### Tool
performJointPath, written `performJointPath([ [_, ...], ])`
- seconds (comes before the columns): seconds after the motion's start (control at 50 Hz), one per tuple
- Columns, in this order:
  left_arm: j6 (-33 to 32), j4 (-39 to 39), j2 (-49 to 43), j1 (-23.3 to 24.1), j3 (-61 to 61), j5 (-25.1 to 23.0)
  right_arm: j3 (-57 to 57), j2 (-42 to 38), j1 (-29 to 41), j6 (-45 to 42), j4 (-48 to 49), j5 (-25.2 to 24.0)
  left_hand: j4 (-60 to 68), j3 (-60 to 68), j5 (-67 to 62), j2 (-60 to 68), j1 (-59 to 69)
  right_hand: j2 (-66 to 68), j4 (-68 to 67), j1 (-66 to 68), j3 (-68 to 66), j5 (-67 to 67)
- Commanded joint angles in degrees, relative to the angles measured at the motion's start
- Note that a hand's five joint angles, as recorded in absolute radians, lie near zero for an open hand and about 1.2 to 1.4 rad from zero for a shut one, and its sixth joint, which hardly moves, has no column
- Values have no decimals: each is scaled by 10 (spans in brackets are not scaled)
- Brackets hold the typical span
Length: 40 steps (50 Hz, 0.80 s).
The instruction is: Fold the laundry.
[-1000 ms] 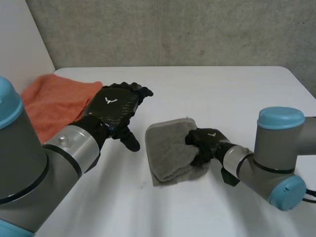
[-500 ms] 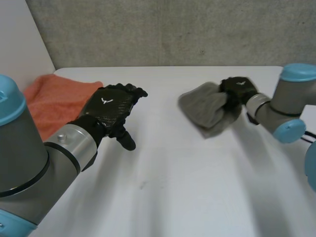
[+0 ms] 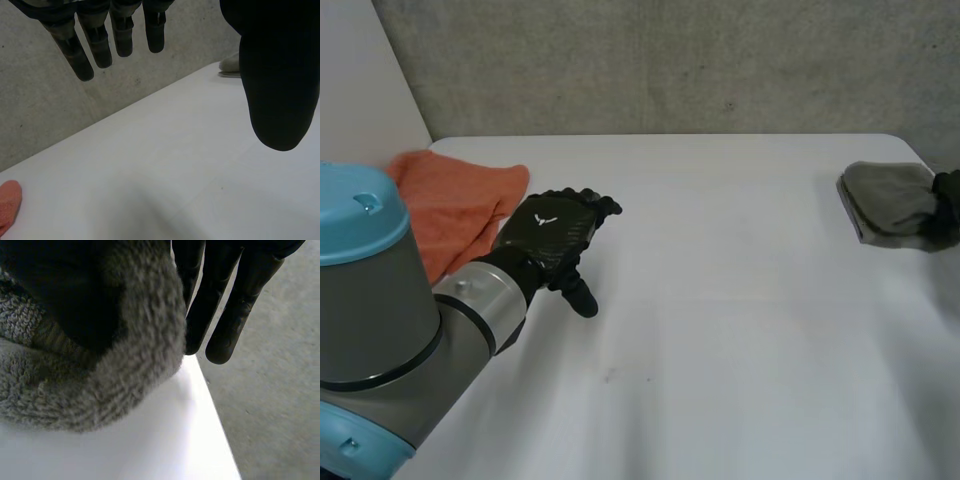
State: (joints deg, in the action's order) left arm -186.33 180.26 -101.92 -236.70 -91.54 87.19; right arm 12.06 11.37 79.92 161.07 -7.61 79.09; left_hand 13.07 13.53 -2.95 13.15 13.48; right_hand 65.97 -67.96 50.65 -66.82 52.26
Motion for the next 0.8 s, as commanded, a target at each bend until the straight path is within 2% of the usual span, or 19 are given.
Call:
performJointPath([
  [0.02,1,0,-2,0,4,0,-4,1,-16,-2,11,0,-8,-13,7,-9,-12,140,-120,294,-132,177],
  [0.1,1,0,-2,1,4,1,-3,1,-16,-3,31,-31,-8,-13,7,-9,-12,139,-119,292,-131,176],
  [0.14,1,0,-2,1,4,1,-2,1,-17,-5,37,-40,-8,-13,7,-9,-12,67,-47,221,-59,104],
  [0.24,1,0,-2,2,3,1,2,1,-16,-27,38,-45,-8,-13,7,-9,-12,-560,580,-406,568,-523],
  [0.36,1,-1,-2,2,4,1,24,10,-13,-72,20,-42,-8,-13,7,-9,-12,-560,580,-406,568,-523],
  [0.44,1,-2,1,3,2,2,60,43,-11,-107,-20,-14,-8,-13,7,-9,-12,-560,580,-406,568,-523],
  [0.54,1,-2,6,2,1,3,131,110,-17,-173,-80,64,-8,-13,7,-9,-12,-560,580,-406,568,-523],
  [0.62,0,-2,7,1,1,3,198,172,-33,-205,-101,96,-8,-13,7,-9,-12,-560,580,-406,568,-523],
  [0.8,0,0,24,-15,-2,3,277,292,-73,-251,-93,115,-10,-15,9,-11,-14,-560,580,-406,568,-523],
])
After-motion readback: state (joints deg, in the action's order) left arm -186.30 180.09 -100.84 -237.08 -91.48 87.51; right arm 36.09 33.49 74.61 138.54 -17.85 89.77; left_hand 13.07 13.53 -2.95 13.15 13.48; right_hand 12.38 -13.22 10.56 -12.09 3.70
